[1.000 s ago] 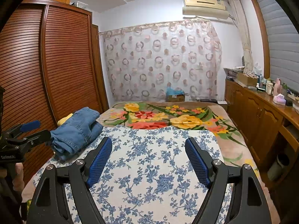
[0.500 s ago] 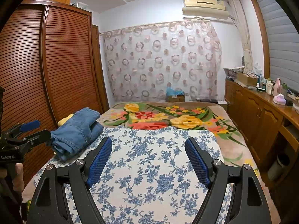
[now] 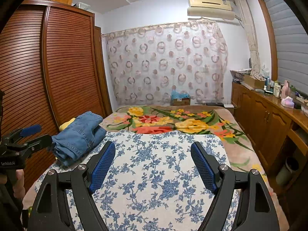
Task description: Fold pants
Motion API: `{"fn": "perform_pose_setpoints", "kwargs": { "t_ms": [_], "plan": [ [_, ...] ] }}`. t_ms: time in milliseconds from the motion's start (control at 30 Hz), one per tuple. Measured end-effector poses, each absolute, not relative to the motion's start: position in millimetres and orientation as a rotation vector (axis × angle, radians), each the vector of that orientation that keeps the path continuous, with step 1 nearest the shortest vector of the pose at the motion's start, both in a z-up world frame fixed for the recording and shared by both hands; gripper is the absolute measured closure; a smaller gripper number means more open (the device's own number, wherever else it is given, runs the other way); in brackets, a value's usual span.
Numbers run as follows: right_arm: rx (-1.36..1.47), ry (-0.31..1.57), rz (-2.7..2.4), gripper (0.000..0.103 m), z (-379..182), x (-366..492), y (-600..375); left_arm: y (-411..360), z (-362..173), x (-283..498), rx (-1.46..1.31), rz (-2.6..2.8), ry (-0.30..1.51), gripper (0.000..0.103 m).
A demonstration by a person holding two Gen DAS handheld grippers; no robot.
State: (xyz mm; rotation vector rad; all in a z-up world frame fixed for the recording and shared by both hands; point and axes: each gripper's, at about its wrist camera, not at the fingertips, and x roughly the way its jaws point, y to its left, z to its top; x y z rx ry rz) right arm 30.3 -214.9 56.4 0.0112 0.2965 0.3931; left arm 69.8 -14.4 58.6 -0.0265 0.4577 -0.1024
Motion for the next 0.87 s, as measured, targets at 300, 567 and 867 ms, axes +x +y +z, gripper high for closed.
{"fn": "perform_pose_setpoints", "kwargs": {
  "t_ms": [300, 567, 867],
  "plan": [
    [0.011, 0.295, 0.393, 0.021, 56.5, 30.5, -215.4, -13.8, 58.3, 69.7, -0.026, -0.103, 0.456, 0.0],
    [0.013, 0.298, 0.391, 0.021, 57.5, 30.9, -214.7, -13.8, 57.5, 69.5, -0.027, -0.103, 0.456, 0.0],
    [0.016, 0.29, 0.386, 0.02, 62.4, 26.6, -209.4, -13.7, 57.1, 69.7, -0.025, -0.102, 0.455, 0.0]
  ]
}}
